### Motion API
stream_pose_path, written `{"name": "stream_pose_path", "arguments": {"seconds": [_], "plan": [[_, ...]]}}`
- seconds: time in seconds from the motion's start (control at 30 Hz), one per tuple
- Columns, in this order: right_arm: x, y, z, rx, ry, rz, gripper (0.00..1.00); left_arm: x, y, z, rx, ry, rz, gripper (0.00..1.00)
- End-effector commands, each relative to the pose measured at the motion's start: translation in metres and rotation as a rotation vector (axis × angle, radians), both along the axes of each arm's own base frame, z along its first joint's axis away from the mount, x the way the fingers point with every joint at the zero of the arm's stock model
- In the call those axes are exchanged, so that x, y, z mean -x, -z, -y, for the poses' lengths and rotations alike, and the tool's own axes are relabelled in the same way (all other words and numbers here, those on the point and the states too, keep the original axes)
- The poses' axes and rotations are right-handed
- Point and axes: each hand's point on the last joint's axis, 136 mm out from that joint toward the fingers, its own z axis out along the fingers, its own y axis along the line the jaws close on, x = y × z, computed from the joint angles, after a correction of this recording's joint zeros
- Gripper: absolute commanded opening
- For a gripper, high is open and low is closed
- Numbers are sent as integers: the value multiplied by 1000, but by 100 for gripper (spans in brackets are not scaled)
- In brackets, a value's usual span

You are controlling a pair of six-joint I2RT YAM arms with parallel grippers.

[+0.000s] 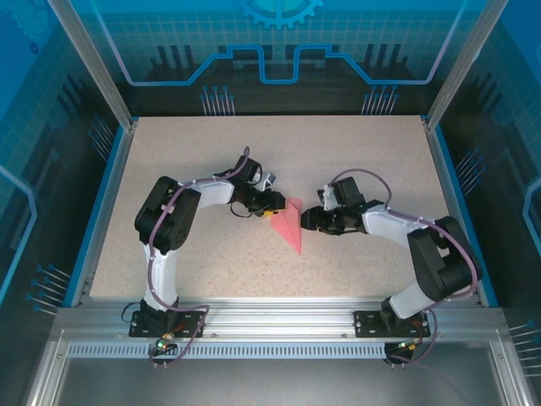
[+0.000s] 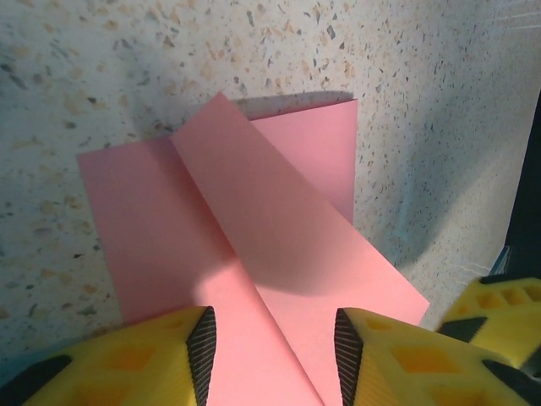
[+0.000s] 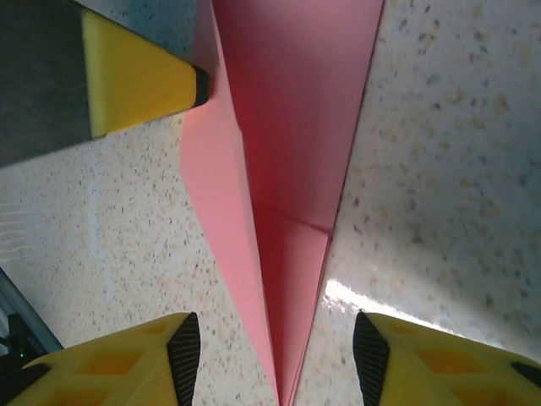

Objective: Fold a paper plane with a square sheet of paper (fold left side to right side)
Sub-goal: Turn over the paper at the center of the table.

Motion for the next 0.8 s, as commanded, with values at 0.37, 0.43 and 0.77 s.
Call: {"name": "stream_pose_path", "arguments": {"seconds": [0.37,0.43,0.77], "plan": [[-41,3,-29,-50,-57,26,35,-3,-4,11,3,14,-14,46],[-42,5,-28,-45,-56,22,24,-1,-4,12,2,17,-15,46],[-39,12,-15,15,-35,8,8,-2,-4,15,10,26,-17,47]]}}
